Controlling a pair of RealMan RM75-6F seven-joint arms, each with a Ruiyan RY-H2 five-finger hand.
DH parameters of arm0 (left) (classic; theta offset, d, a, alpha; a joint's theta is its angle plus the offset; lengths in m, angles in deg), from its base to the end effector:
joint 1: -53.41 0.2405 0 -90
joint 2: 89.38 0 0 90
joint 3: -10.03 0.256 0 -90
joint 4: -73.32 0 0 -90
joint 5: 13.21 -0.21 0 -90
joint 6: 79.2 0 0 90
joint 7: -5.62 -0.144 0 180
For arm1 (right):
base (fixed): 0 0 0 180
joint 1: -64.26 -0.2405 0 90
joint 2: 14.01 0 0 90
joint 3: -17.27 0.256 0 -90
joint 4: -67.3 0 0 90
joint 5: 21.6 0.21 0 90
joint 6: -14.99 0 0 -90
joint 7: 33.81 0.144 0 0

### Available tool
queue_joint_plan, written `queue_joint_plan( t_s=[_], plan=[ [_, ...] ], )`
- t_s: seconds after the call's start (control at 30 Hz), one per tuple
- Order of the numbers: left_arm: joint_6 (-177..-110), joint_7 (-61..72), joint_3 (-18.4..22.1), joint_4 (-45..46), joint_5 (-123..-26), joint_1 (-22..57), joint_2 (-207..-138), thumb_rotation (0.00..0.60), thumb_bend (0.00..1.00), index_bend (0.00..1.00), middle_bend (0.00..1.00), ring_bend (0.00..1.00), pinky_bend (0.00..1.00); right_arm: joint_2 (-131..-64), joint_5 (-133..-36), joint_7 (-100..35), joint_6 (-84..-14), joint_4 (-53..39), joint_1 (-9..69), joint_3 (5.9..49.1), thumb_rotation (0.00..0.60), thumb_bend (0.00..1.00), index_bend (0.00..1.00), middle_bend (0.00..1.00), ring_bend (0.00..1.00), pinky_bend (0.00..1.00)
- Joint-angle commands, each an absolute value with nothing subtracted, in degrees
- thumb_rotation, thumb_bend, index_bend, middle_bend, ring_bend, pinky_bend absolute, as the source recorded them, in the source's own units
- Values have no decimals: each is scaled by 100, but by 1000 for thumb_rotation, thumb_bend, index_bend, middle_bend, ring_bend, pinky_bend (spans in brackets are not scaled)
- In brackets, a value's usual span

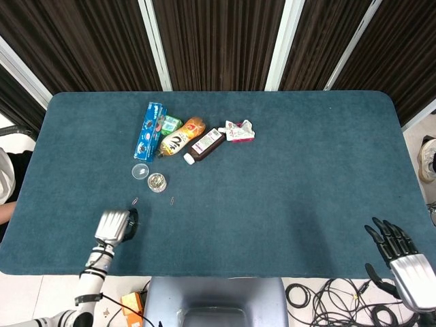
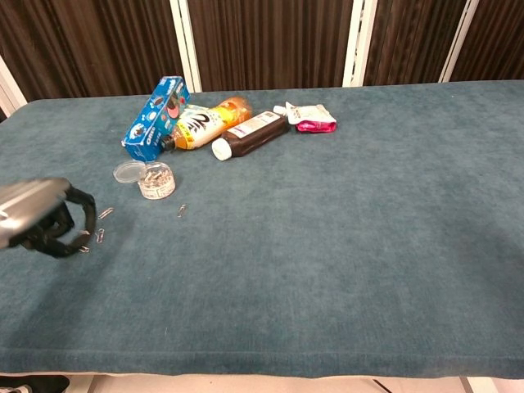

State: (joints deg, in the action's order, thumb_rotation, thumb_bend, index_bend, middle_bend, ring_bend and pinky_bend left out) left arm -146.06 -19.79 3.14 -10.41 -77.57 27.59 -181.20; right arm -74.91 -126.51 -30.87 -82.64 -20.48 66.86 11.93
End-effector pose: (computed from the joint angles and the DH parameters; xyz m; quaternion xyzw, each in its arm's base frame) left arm -0.2357 0.2802 -0.0128 -0.6721 -0.4216 -0.3177 0.5192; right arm -0.3025 -0.1058 0.1724 0.6645 -0.3275 0.4116 0.5309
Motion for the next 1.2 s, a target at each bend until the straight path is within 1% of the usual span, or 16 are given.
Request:
queue_joint_plan(
  t_s=[0.03, 0.23, 0.47, 0.6, 0.8, 1.0, 1.2],
  plan=[
    [-14659, -1840, 83, -999, -7725, 2717, -18019, 600, 437, 689, 1000, 1000, 1000, -7503, -12651, -3068, -8284, -2023, 6702, 1202, 600, 321, 0, 0, 0, 132],
    [-14528, -1672, -361, -672, -7601, 2395, -18142, 600, 438, 684, 1000, 1000, 1000, -7513, -12612, -3117, -8228, -2045, 6687, 1223, 600, 321, 0, 0, 0, 132],
    [-14221, -1655, -767, 262, -7411, 1811, -18701, 600, 437, 672, 1000, 1000, 1000, -7501, -12547, -3144, -8143, -2086, 6660, 1247, 600, 321, 0, 0, 0, 132],
    [-14007, -1641, -967, 649, -7220, 1521, -18933, 600, 437, 668, 1000, 1000, 1000, -7492, -12528, -3145, -8123, -2099, 6659, 1249, 600, 321, 0, 0, 0, 132],
    [-13809, -1678, -1088, 1074, -7002, 1229, -19218, 600, 438, 669, 1000, 1000, 1000, -7479, -12512, -3105, -8169, -2093, 6683, 1257, 600, 320, 0, 0, 0, 132],
    [-13591, -1707, -1086, 1576, -6784, 1044, -19539, 600, 436, 669, 1000, 1000, 1000, -7474, -12528, -3064, -8218, -2064, 6708, 1252, 600, 321, 0, 0, 0, 132],
    [-13550, -1606, -1100, 1792, -6744, 959, -19686, 600, 427, 643, 1000, 1000, 1000, -7469, -12548, -3005, -8292, -2029, 6736, 1255, 600, 320, 0, 0, 0, 132]
  ],
)
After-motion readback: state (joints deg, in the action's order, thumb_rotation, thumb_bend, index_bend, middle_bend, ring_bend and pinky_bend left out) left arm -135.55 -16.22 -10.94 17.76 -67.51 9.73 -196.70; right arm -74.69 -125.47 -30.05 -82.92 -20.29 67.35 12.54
